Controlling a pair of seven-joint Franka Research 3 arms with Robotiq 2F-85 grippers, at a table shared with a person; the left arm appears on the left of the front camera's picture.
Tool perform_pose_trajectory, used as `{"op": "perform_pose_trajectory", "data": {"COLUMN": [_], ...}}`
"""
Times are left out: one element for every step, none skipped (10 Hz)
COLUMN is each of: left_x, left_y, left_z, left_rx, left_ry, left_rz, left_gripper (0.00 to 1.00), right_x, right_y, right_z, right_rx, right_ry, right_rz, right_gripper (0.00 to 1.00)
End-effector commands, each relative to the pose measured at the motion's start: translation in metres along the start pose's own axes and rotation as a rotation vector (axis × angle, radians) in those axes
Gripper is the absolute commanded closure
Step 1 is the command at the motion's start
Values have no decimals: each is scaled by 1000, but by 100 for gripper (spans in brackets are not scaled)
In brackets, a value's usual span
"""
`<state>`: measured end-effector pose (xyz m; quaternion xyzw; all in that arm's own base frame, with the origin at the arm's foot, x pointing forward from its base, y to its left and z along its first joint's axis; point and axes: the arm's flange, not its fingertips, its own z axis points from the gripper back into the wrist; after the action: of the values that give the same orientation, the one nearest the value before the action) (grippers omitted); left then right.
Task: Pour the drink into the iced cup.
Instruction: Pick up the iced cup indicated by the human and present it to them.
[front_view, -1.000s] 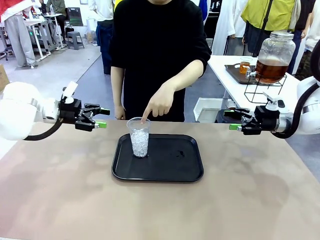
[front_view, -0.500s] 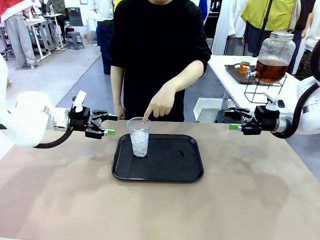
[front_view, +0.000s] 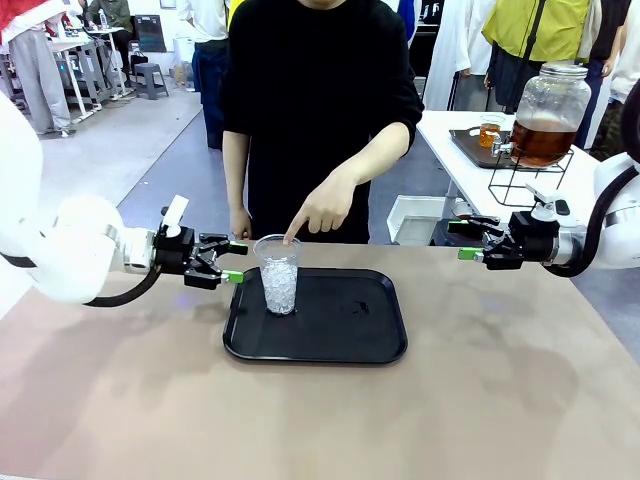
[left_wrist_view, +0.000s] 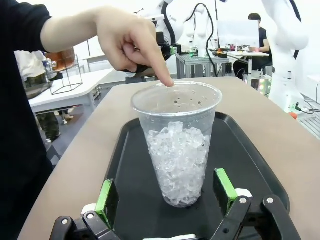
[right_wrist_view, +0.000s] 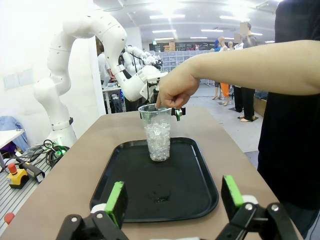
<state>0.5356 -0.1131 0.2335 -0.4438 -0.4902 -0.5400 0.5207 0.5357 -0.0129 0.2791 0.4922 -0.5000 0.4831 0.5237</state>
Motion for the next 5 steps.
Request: {"op": "perform_pose_trajectory", "data": {"left_x": [2, 0, 0, -1, -3], "left_y": [5, 4, 4, 5, 7], "left_z": [-6, -7, -12, -14, -16], "left_rx": [-13, -20, -36, -35, -37], "left_ry": [-27, -36, -32, -32, -33], "left_rz": [-4, 1, 11, 12, 18], "left_gripper": [0, 0, 0, 0, 0], "right_x": [3, 3, 3, 3, 3], "right_y": [-2, -2, -2, -2, -2], "right_z": [0, 0, 0, 0, 0], "right_rx": [0, 0, 0, 0, 0], "right_ry": [2, 2, 2, 2, 2], "right_rz": [3, 3, 3, 3, 3], "right_gripper": [0, 0, 0, 0, 0]}}
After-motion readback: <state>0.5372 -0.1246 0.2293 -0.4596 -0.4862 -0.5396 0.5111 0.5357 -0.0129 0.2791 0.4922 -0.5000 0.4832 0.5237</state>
